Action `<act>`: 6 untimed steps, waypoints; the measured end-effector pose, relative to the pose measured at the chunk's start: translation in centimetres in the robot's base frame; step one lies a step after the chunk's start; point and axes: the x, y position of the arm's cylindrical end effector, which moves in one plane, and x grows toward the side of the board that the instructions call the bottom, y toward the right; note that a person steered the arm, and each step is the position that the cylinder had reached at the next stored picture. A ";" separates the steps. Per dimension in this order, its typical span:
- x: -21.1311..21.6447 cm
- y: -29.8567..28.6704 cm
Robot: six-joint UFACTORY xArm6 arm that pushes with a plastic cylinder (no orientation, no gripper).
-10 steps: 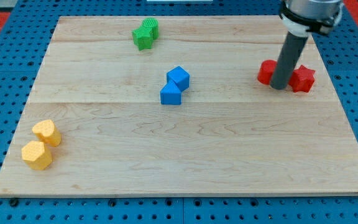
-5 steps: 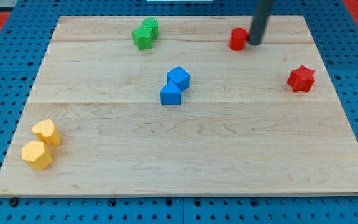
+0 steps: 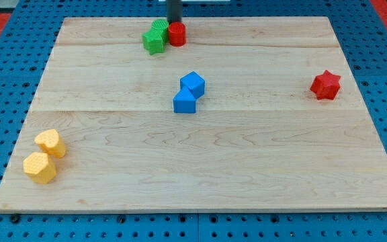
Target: Place the red circle at the top left of the board
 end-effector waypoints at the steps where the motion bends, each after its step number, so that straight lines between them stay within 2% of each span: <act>1: -0.6 -3.4; 2: -0.9 -4.8; 4: 4.4 -4.6; 6: 7.9 0.4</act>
